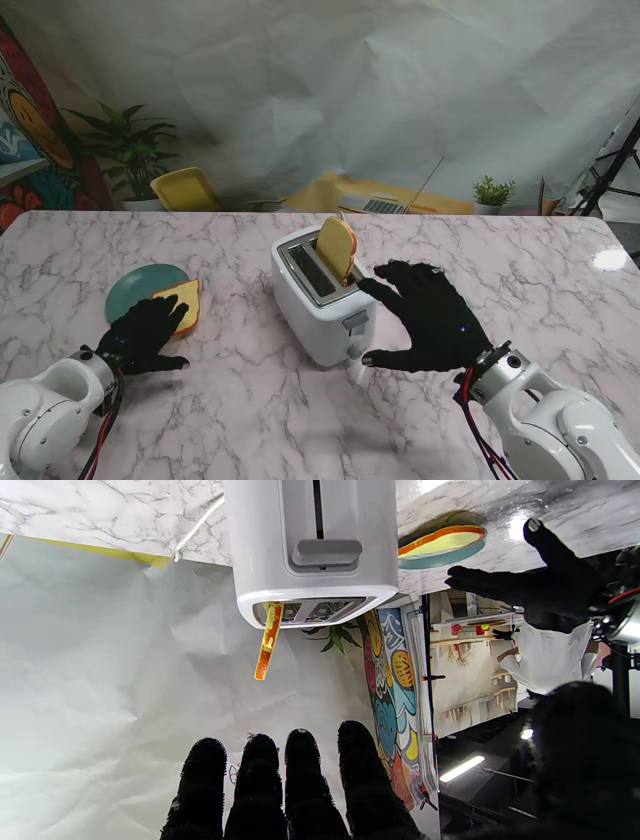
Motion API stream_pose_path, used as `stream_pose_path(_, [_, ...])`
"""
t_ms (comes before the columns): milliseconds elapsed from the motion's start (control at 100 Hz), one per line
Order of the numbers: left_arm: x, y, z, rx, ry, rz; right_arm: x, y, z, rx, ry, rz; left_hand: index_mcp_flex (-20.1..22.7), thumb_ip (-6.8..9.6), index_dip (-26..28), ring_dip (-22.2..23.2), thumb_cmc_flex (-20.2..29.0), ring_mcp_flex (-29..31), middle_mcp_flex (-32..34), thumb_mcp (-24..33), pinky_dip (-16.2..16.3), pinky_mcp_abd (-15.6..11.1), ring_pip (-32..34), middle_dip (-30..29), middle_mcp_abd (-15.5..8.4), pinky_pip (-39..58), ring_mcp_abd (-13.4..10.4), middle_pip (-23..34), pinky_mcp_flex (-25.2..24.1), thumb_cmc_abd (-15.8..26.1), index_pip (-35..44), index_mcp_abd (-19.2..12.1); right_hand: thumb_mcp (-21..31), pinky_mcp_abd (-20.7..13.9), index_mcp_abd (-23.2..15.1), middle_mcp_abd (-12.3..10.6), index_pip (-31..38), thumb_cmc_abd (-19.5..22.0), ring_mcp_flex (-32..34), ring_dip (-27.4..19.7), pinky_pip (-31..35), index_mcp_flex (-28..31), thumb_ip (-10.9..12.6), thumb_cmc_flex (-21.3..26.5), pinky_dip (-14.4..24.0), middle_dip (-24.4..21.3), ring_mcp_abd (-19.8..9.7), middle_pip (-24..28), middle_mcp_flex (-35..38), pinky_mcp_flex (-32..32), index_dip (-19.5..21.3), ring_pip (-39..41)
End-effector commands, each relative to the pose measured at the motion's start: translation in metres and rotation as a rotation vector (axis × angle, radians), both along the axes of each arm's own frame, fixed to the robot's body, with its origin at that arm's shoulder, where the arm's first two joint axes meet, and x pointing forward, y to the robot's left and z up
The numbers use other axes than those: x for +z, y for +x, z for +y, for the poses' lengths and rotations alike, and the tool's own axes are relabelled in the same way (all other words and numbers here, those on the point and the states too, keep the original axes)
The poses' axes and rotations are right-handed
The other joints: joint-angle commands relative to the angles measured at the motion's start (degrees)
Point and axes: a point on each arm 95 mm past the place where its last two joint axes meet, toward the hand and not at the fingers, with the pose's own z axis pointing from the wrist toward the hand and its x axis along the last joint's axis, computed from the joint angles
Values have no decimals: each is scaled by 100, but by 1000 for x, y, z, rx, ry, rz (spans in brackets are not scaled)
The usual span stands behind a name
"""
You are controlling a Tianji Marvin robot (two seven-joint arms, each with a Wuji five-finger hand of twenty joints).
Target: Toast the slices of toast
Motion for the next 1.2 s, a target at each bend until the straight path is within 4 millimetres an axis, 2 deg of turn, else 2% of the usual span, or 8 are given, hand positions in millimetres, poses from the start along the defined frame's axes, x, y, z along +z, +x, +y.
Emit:
stream_pose_path(0, [-9, -1, 1, 14, 15, 21, -4, -2, 0, -6, 4, 14, -274, 136, 50, 36, 36, -204, -255, 55, -107, 8, -154, -59, 172, -261, 263, -73, -23, -116, -90, 312, 34, -10, 67, 39, 30, 153, 83, -157, 21, 41, 111, -7, -122, 14, 9, 111, -16, -20, -117, -302])
stream_pose_path(430, [-25, 22, 11, 36, 117, -18, -8, -2, -3, -16, 25, 20, -128, 130, 140, 153, 279, -67, -175, 104, -140, -31, 89, 137, 98, -193, 207, 38, 206, -191, -3, 227, 78, 11, 51, 27, 88, 164, 113, -151, 48, 85, 105, 3, -119, 7, 12, 94, 17, 5, -135, -296])
stream_pose_path(630, [-30, 35, 12, 46, 107, -21, -8, -2, -4, -19, 27, 26, -4, 144, 171, 184, 423, -7, 68, 124, -143, -37, 274, 247, 102, -128, 201, 89, 317, -236, 36, 173, 94, 8, 26, 6, 123, 178, 115, -150, 47, 99, 99, -5, -114, 11, 4, 100, 33, 2, -141, -296])
stream_pose_path(840, [-36, 40, 11, 40, 113, 6, -7, -3, -5, -21, 32, 18, 45, 152, 192, 179, 427, -12, 114, 105, -127, -33, 389, 288, 83, -17, 214, 63, 300, -252, 50, 156, 98, 20, -7, -14, 172, 214, 144, -147, 52, 131, 95, 5, -104, 10, -4, 98, 64, 15, -146, -289])
stream_pose_path(970, [-39, 44, 12, 39, 126, 8, -8, -3, -5, -23, 37, 17, 108, 161, 235, 206, 512, 6, 200, 120, -67, -55, 559, 347, 70, 672, 207, 66, 104, -289, 71, 132, 99, 25, -15, -18, 199, 267, 153, -146, 57, 153, 92, 7, -97, 12, -9, 100, 87, 27, -150, -288])
stream_pose_path(1070, [-41, 48, 14, 36, 134, -9, -8, -3, -5, -22, 37, 18, 262, 172, 296, 403, 753, 60, 411, 243, 137, -41, 952, 434, 58, 1768, 242, 124, -90, -470, 158, 89, 81, 23, -18, -31, 215, 321, 150, -147, 53, 152, 87, 6, -95, 11, -17, 93, 87, 20, -158, -293])
stream_pose_path(1190, [-44, 52, 17, 36, 130, -19, -8, -4, -5, -23, 41, 15, 560, 187, 376, 505, 1111, 315, 702, 500, 310, -84, 1213, 539, -7, 2381, 208, 260, 3, -659, 318, -10, 54, 22, -38, -39, 241, 351, 162, -146, 52, 166, 86, 26, -90, 13, -19, 96, 107, 27, -167, -290])
